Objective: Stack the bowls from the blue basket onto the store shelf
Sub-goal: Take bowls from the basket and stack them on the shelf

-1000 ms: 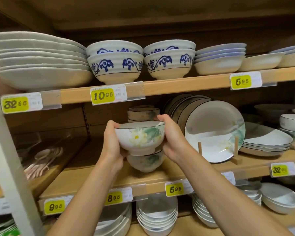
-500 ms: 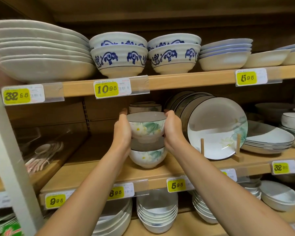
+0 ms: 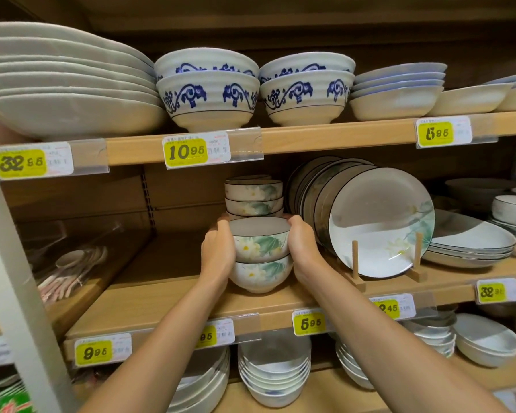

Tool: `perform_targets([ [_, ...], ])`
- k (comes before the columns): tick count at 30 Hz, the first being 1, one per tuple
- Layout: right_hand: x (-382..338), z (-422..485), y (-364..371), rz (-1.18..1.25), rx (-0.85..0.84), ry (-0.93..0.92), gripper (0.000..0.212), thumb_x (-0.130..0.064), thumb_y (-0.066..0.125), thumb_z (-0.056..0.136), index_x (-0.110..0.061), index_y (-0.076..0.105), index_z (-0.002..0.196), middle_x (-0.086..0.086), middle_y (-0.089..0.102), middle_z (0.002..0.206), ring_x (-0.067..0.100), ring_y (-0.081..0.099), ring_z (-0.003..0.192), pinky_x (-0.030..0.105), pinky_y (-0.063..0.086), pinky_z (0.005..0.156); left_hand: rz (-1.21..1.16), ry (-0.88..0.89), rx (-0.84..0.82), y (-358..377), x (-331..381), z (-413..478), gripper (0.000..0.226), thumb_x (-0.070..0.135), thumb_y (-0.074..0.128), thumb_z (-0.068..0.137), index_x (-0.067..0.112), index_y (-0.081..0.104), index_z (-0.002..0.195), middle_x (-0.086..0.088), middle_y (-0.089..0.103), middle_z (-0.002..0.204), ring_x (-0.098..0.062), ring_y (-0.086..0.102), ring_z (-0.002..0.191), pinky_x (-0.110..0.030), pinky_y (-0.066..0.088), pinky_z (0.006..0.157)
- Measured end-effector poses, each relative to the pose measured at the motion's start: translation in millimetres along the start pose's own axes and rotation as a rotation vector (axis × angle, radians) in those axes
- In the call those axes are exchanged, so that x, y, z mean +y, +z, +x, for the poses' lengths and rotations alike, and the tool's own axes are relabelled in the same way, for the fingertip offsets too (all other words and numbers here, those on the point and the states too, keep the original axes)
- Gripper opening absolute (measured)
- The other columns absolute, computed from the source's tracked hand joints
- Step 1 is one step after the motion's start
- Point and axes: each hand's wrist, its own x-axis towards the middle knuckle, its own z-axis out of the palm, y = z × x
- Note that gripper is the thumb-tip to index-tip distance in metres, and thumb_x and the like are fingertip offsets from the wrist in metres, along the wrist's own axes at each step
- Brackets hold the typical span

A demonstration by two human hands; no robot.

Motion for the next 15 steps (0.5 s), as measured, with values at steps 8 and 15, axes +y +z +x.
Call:
perform_targets([
  [8,10,4,0,0.02,-0.013,-0.009,0.031,-0.024,0.034,0.093,-0.013,0.063,0.09,0.012,0.068,0.093,0.022,0.062,0.085,0.035,0.049,0.076,-0.018,-0.017,0.012,2,-10,0,0.054,0.058,0.028,0.085,0.018,0.062,0.101,-0.007,0.069,0.101,-0.025,0.064,0.096,-0.046,0.048,0.096],
  [15,12,6,-1,0.051,-0.037,-0.011,0.033,-0.026,0.034,0.094,-0.013,0.064,0.098,0.009,0.07,0.093,0.02,0.064,0.084,0.033,0.05,0.071,-0.054,0.008,0.04,4,-13,1,0.044,0.057,0.03,0.083,0.025,0.059,0.089,-0.005,0.069,0.098,-0.024,0.064,0.094,-0.047,0.049,0.094],
])
